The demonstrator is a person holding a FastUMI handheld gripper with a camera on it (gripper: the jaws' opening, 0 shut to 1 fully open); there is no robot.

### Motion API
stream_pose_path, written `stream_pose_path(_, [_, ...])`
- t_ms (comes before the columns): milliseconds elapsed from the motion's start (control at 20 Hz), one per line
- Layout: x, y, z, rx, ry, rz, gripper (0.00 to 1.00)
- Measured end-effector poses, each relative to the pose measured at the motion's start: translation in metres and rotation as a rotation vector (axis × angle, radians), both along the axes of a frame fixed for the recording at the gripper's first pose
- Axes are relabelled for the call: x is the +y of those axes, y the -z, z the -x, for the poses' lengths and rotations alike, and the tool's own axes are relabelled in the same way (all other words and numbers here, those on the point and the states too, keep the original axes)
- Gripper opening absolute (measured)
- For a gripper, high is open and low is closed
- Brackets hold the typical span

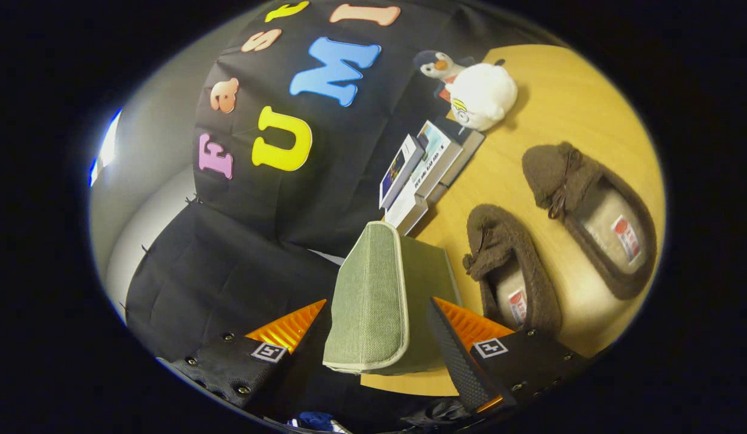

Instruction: Open the storage box then place both shoes into the box .Put the left shoe in first, then the right shoe, with the right side of both shoes facing outward in a uniform manner.

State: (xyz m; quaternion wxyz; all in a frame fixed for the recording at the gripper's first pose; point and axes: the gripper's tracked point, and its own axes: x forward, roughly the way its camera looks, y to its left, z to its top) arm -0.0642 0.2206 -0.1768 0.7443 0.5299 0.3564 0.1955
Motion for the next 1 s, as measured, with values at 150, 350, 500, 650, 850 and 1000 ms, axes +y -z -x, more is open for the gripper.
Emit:
stream_pose_path(150, [0.014,0.006,0.004,0.052,-0.006,-0.078,0.96])
stream_pose_path(350, [0.029,0.010,0.007,0.115,-0.017,-0.193,0.96])
stream_pose_path(500, [0.040,0.014,0.010,0.163,-0.027,-0.272,0.96])
stream_pose_path(650, [0.047,0.019,0.009,0.201,-0.019,-0.332,0.93])
stream_pose_path(850, [0.048,0.018,0.008,0.203,-0.036,-0.334,0.79])
stream_pose_path(1000, [0.050,0.018,0.013,0.202,-0.060,-0.325,0.78])
